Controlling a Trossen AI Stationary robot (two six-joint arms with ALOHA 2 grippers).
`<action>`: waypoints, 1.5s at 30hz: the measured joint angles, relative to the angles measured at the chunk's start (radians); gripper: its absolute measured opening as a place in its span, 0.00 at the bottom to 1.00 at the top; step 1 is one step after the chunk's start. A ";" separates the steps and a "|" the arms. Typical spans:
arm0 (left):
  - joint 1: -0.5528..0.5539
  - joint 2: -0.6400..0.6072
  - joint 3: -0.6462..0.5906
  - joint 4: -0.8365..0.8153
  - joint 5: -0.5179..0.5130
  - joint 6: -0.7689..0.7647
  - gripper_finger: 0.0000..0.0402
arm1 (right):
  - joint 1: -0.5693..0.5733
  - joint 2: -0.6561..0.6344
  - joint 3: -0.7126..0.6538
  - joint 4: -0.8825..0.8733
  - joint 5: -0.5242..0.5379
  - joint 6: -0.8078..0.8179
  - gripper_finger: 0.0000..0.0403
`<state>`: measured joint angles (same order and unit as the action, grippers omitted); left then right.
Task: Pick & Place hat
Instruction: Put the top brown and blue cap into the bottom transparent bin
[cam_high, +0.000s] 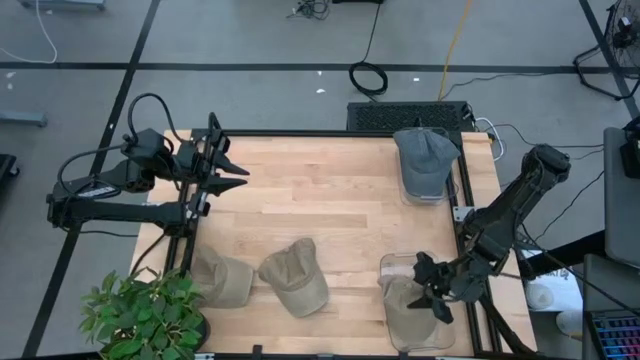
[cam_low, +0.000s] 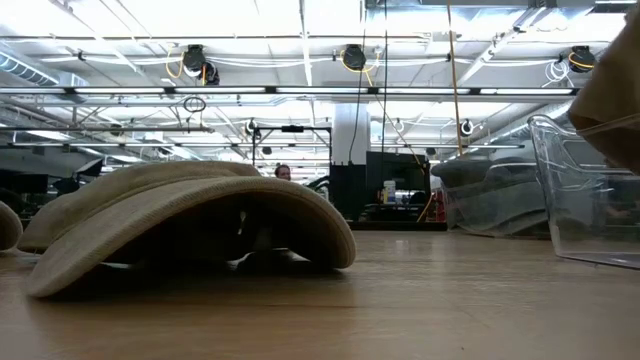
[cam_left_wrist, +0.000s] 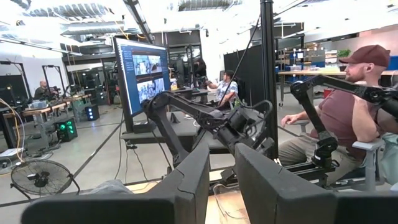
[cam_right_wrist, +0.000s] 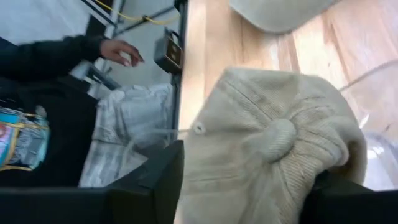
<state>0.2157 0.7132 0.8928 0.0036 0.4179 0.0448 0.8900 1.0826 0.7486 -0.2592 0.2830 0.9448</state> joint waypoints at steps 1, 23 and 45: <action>0.000 0.000 0.000 0.000 0.000 0.000 0.22 | -0.002 -0.016 0.000 0.000 0.001 -0.009 0.49; 0.000 0.000 0.000 0.000 0.000 0.000 0.22 | -0.027 -0.220 0.000 -0.201 -0.109 0.246 0.50; 0.000 0.000 0.000 0.000 0.000 0.000 0.22 | -0.027 -0.176 0.000 -0.127 -0.405 0.103 0.00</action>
<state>0.2154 0.7135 0.8928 0.0036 0.4179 0.0448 0.8635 0.9067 0.7490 -0.3859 -0.1224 1.0475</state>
